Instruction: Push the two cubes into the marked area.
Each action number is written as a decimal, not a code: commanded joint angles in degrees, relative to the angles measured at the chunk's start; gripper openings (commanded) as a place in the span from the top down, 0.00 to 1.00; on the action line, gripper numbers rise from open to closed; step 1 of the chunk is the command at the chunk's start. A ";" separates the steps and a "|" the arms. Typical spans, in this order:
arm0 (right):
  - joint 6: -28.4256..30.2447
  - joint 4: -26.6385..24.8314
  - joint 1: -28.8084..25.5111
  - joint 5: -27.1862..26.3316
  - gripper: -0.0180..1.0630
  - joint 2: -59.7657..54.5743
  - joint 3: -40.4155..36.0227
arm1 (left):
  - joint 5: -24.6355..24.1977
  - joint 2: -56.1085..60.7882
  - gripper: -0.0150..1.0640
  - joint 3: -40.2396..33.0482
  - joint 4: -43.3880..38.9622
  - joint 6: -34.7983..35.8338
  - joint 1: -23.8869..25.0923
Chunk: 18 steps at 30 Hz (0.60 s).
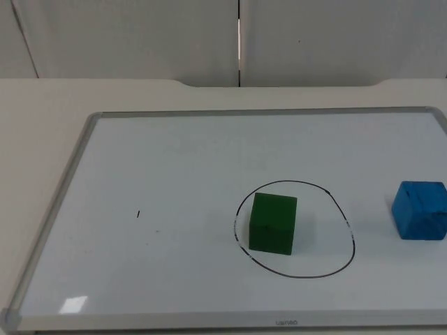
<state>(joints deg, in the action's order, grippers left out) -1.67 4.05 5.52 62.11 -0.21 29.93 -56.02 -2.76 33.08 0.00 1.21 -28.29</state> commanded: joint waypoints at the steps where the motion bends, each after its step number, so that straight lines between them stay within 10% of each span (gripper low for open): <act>1: 0.19 0.10 -0.35 -0.34 0.07 0.21 -0.41 | -1.41 1.39 0.99 -0.47 -0.31 0.54 -0.24; 12: 0.19 0.26 -0.35 -0.34 0.17 0.21 -0.41 | -2.01 2.76 0.99 -3.10 -0.31 1.21 -0.24; 18: -0.85 0.65 -0.35 -0.91 0.48 0.21 0.04 | -5.65 2.76 0.99 -4.79 -0.97 0.98 -0.24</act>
<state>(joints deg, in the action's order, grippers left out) -2.18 4.19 5.52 62.01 -0.21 29.93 -60.72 -0.24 28.91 -0.43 1.98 -28.29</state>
